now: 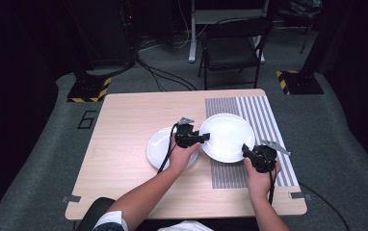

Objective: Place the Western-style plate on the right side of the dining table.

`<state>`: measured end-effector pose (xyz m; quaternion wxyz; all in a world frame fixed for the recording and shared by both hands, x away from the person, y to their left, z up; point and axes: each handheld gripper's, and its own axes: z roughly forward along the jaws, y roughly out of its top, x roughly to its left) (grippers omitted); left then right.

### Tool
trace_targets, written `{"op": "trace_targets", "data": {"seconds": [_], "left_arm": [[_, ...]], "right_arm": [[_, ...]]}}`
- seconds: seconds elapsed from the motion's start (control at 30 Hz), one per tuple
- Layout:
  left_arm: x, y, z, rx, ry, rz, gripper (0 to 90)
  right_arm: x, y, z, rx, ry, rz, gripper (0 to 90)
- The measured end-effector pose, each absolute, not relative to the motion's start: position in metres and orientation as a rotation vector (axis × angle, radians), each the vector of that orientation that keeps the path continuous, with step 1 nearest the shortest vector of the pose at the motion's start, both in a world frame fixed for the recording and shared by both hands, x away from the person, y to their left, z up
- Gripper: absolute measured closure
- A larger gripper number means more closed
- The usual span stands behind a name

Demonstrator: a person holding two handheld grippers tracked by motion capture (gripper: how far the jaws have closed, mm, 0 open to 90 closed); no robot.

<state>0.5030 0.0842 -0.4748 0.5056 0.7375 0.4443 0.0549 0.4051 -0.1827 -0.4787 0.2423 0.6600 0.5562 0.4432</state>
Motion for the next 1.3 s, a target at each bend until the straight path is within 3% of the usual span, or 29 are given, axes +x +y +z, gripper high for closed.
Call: {"op": "trace_targets", "data": {"seconds": [1.3], "left_arm": [[0.51, 0.051, -0.477, 1.792, 1.042, 0.085, 56.6]], "right_arm": [[0.397, -0.207, -0.48, 1.844, 1.429, 1.184, 55.6]]}}
